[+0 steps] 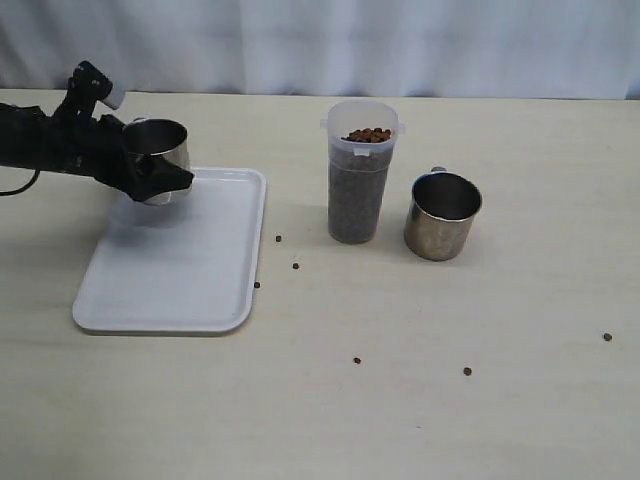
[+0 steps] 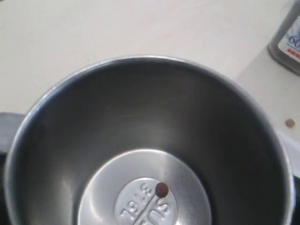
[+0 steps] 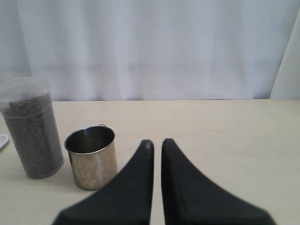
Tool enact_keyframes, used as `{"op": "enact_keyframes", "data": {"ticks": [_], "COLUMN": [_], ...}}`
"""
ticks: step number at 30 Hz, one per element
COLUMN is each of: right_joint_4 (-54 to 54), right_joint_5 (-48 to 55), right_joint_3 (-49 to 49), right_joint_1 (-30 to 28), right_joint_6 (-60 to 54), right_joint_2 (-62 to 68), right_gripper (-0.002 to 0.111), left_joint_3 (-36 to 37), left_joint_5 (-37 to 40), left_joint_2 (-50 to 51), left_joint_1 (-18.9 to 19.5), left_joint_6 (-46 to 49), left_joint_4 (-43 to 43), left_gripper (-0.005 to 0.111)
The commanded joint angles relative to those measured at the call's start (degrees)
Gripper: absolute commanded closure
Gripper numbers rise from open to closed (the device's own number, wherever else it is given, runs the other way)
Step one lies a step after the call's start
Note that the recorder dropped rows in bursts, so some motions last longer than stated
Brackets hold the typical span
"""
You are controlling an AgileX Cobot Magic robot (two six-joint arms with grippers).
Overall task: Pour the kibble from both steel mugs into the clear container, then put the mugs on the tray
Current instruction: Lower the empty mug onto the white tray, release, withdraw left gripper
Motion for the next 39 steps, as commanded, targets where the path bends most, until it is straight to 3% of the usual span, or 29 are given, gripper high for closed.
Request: {"op": "enact_keyframes", "data": {"ticks": [1, 10, 12, 14, 16, 17, 28, 30, 33, 35, 39], "right_joint_4": [0.03, 0.03, 0.03, 0.03, 0.03, 0.03, 0.03, 0.03, 0.03, 0.03, 0.03], "right_joint_5": [-0.48, -0.48, -0.48, -0.48, -0.48, -0.48, -0.48, -0.48, -0.48, -0.48, -0.48], "right_joint_3": [0.15, 0.15, 0.15, 0.15, 0.15, 0.15, 0.15, 0.15, 0.15, 0.15, 0.15], "right_joint_1": [0.16, 0.16, 0.16, 0.16, 0.16, 0.16, 0.16, 0.16, 0.16, 0.16, 0.16], "right_joint_6": [-0.14, -0.14, -0.14, -0.14, -0.14, -0.14, -0.14, -0.14, -0.14, -0.14, -0.14], "right_joint_2": [-0.16, -0.16, -0.16, -0.16, -0.16, -0.16, -0.16, -0.16, -0.16, -0.16, -0.16], "right_gripper": [0.104, 0.104, 0.104, 0.104, 0.104, 0.104, 0.104, 0.104, 0.104, 0.104, 0.104], "left_joint_3": [-0.96, -0.96, -0.96, -0.96, -0.96, -0.96, -0.96, -0.96, -0.96, -0.96, -0.01], "left_joint_5": [0.11, 2.53, 3.62, 2.85, 2.85, 2.96, 2.51, 2.54, 1.63, 1.52, 2.23], "left_joint_2": [1.95, 5.22, 5.22, 5.22, 5.22, 5.11, -6.61, -8.46, -12.32, -14.52, -19.66], "left_joint_1": [0.01, 0.01, 0.01, 0.01, 0.01, 0.01, 0.92, 0.92, 0.92, 0.92, 0.92], "left_joint_6": [1.78, 1.78, 1.78, 1.78, 1.51, 0.99, -24.67, -28.11, -37.51, -42.83, -51.33], "left_joint_4": [-7.08, -7.79, -5.69, -2.42, 1.30, 1.77, 16.90, 19.04, 23.79, 26.98, 33.97], "left_gripper": [0.107, 0.105, 0.090, 0.053, 0.024, 0.020, 0.018, 0.018, 0.032, 0.052, 0.108]}}
